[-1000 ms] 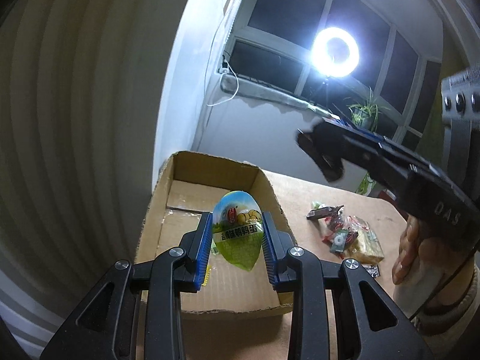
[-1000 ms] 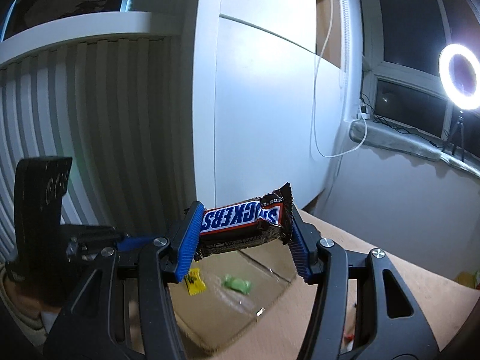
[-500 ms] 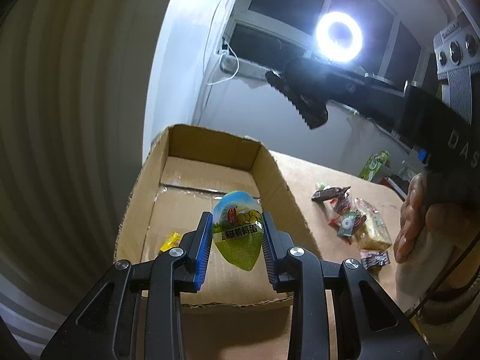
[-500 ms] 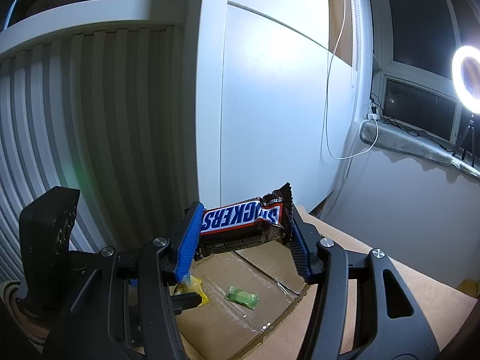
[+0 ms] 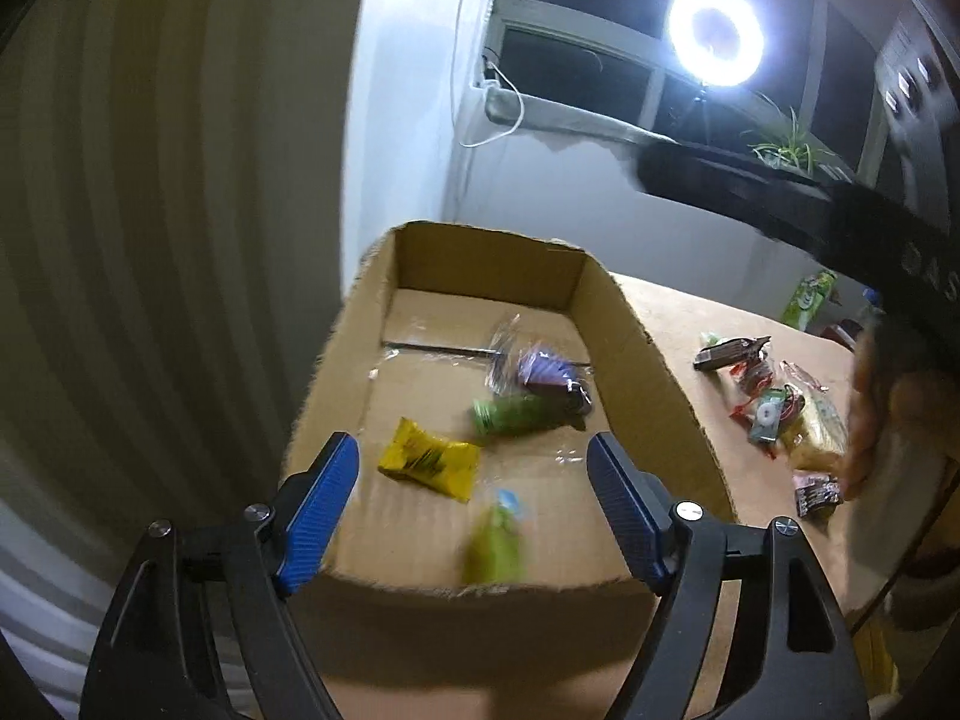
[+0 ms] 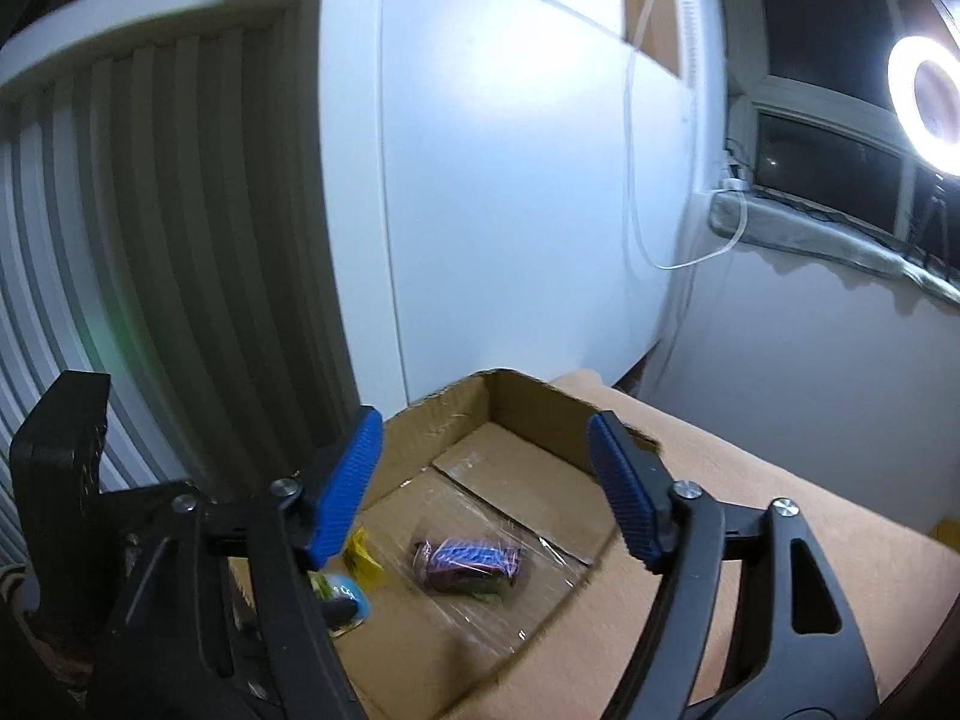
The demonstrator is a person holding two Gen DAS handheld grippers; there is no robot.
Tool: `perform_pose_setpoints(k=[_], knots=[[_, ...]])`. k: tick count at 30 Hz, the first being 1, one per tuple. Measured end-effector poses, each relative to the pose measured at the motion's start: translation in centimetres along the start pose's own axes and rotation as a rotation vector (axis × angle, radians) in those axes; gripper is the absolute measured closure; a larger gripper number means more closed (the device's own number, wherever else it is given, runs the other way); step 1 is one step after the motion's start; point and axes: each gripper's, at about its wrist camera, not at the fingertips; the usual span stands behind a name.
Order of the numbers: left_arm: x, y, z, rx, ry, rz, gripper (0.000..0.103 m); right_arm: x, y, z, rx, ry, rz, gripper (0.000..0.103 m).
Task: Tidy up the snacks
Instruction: 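Carry the egg packet into the box with the left tool while the right drops the Snickers there, then move both tools back from the box to the snack pile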
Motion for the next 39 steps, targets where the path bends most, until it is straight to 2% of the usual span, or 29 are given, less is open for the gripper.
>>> perform_pose_setpoints(k=[5, 9, 13, 21, 31, 39], knots=[[2.3, -0.1, -0.2, 0.026, -0.013, 0.037, 0.025, 3.8, 2.0, 1.7, -0.031, 0.053, -0.002, 0.029], [4.1, -0.2, 0.6, 0.017, -0.008, 0.061, 0.024, 7.9, 4.3, 3.9, -0.065, 0.137, -0.017, 0.029], [5.0, -0.2, 2.2, 0.009, 0.005, 0.079, 0.024, 11.3, 6.2, 6.3, -0.094, 0.214, -0.041, 0.028], [5.3, 0.2, 7.5, -0.043, 0.058, 0.078, 0.024, 17.5, 9.3, 8.9, -0.106, 0.324, -0.022, 0.028], [5.1, 0.5, 14.0, -0.143, 0.119, 0.060, 0.024, 22.0, 11.6, 11.4, -0.158, 0.359, -0.001, 0.028], [3.3, 1.9, 18.9, -0.215, 0.181, -0.001, 0.024, 23.8, 13.6, 13.5, -0.222, 0.342, -0.010, 0.028]])
Point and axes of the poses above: each gripper's, at about its wrist camera, not at the fingertips, and x roughly against the way its jaws point, z to its right, y to its underside, and after that the axes turned 5 degrees about z, right-handed
